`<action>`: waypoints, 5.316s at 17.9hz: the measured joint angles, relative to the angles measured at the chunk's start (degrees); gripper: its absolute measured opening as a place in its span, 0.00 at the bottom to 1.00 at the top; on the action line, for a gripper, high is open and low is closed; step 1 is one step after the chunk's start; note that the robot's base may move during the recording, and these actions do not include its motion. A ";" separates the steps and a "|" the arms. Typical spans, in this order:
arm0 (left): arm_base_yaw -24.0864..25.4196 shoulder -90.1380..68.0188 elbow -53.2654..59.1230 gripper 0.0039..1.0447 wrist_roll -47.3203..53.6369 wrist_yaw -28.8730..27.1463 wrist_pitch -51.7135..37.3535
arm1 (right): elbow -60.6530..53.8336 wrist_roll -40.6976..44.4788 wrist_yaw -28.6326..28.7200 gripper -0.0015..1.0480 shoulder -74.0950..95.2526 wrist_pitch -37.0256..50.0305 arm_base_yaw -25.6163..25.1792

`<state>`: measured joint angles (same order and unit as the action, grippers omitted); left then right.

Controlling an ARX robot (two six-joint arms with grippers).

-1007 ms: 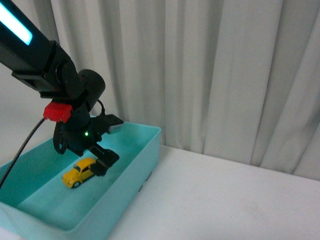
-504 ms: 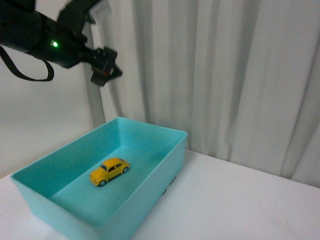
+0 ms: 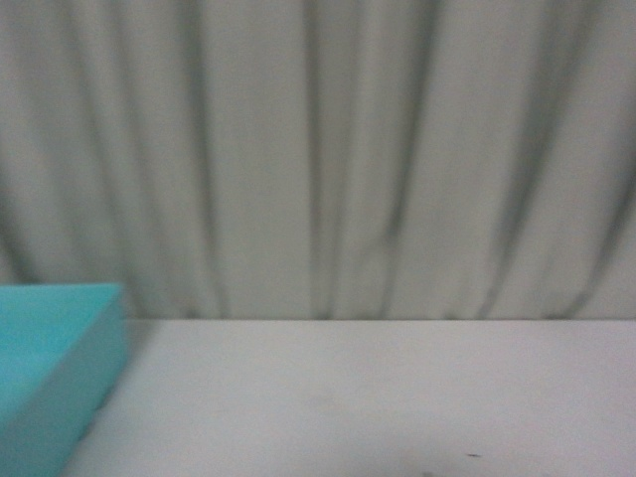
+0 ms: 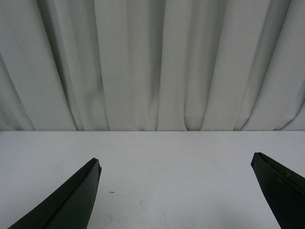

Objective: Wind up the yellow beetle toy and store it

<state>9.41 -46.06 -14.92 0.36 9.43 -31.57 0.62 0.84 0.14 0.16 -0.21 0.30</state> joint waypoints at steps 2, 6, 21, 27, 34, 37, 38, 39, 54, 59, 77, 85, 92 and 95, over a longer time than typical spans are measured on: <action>-2.14 3.63 3.56 0.01 0.00 -1.64 0.37 | 0.00 -0.02 -0.17 0.94 -0.02 0.00 0.02; -8.81 11.52 8.55 0.01 -0.02 -8.61 3.41 | 0.00 -0.02 -0.17 0.94 -0.02 -0.02 0.00; -9.38 33.33 14.38 0.01 -0.02 -9.46 18.67 | 0.00 -0.02 -0.15 0.94 -0.02 0.00 0.00; -9.38 45.97 14.23 0.01 -0.02 -9.40 30.73 | 0.00 -0.02 -0.15 0.94 -0.02 -0.02 0.00; -9.38 45.97 14.36 0.52 -0.15 -9.46 31.80 | 0.00 0.00 -0.15 0.94 -0.02 0.00 0.00; -9.38 45.97 14.36 0.86 -0.15 -9.46 31.80 | 0.00 -0.02 -0.15 0.94 -0.02 0.00 0.00; -9.38 45.97 14.36 0.90 -0.15 -9.46 31.82 | 0.00 -0.02 -0.15 0.94 -0.02 0.00 0.00; -9.38 45.97 14.36 0.95 -0.13 -9.46 31.80 | 0.00 -0.02 -0.15 0.94 -0.02 0.00 0.00; -9.38 45.97 14.36 0.94 -0.15 -9.46 31.78 | 0.00 -0.02 -0.15 0.94 -0.02 0.00 0.00; -9.38 45.97 14.36 0.94 -0.15 -9.46 31.78 | 0.00 -0.02 -0.15 0.94 -0.02 0.00 0.02; -9.38 45.97 14.36 0.94 -0.15 -9.46 31.76 | 0.00 -0.02 -0.15 0.94 -0.02 0.00 0.00; -9.38 45.97 14.36 0.94 -0.15 -9.46 31.76 | 0.00 -0.02 -0.15 0.94 -0.02 -0.02 0.00; -9.38 45.97 14.36 0.94 -0.15 -9.46 31.76 | 0.00 -0.02 -0.15 0.94 -0.02 0.00 0.00; -9.38 45.97 14.36 0.94 -0.15 -9.46 31.63 | 0.00 -0.02 -0.15 0.94 -0.02 0.04 0.00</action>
<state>0.03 -0.10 -0.56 0.21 -0.03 0.05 0.62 0.82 -0.01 0.14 -0.16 0.30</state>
